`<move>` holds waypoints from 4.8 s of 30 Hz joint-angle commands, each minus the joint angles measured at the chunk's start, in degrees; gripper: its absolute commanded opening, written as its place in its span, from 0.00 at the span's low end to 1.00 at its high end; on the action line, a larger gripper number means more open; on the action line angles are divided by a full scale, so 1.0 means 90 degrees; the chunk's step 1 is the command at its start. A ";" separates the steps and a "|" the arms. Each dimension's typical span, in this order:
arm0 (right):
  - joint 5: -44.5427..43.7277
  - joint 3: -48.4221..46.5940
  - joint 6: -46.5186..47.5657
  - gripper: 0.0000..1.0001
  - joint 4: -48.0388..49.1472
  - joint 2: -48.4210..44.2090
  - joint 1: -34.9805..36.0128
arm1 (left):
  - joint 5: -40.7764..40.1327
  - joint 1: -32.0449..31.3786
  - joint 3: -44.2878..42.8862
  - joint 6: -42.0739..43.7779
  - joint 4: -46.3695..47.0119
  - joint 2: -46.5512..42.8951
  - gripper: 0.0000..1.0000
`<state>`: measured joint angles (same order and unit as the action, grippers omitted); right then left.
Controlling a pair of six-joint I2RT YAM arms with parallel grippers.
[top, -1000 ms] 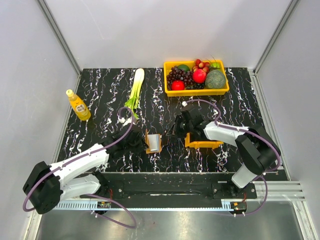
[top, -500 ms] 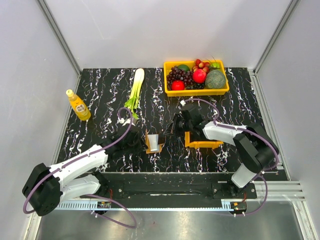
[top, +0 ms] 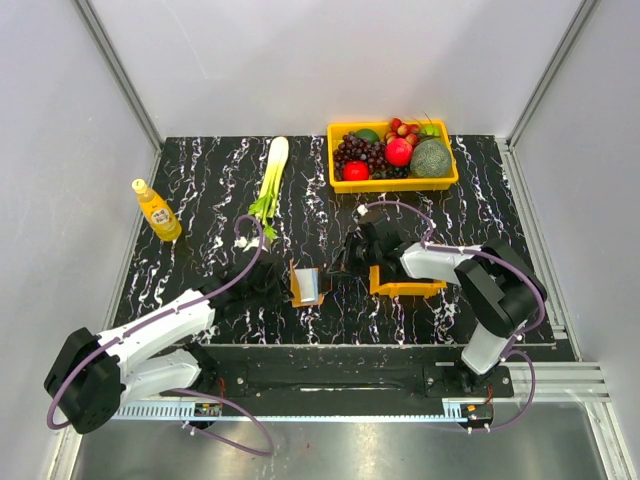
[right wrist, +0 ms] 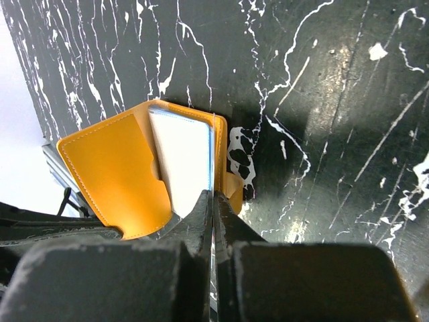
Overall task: Put the credit cards into the card holder
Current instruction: Open the card holder at the center of the board.
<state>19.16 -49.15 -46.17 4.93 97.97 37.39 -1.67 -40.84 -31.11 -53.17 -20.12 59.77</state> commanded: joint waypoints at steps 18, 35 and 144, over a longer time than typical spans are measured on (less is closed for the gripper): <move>0.1249 0.0022 -0.0514 0.00 0.1629 0.0119 0.0016 | -0.0898 0.0094 0.0078 -0.0128 -0.1397 0.0253 0.00; 0.0265 -0.0379 -0.0017 0.00 0.0518 0.0267 0.0260 | -0.0771 0.0114 0.0088 0.0272 -0.0821 0.0049 0.00; -0.0146 -0.1580 0.0677 0.00 -0.0499 -0.0037 0.0729 | -0.0381 0.0124 -0.0557 0.1210 -0.0714 0.0059 0.00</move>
<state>18.63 -60.86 -41.58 0.43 96.23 43.20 -5.78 -39.99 -33.74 -43.24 -27.35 62.26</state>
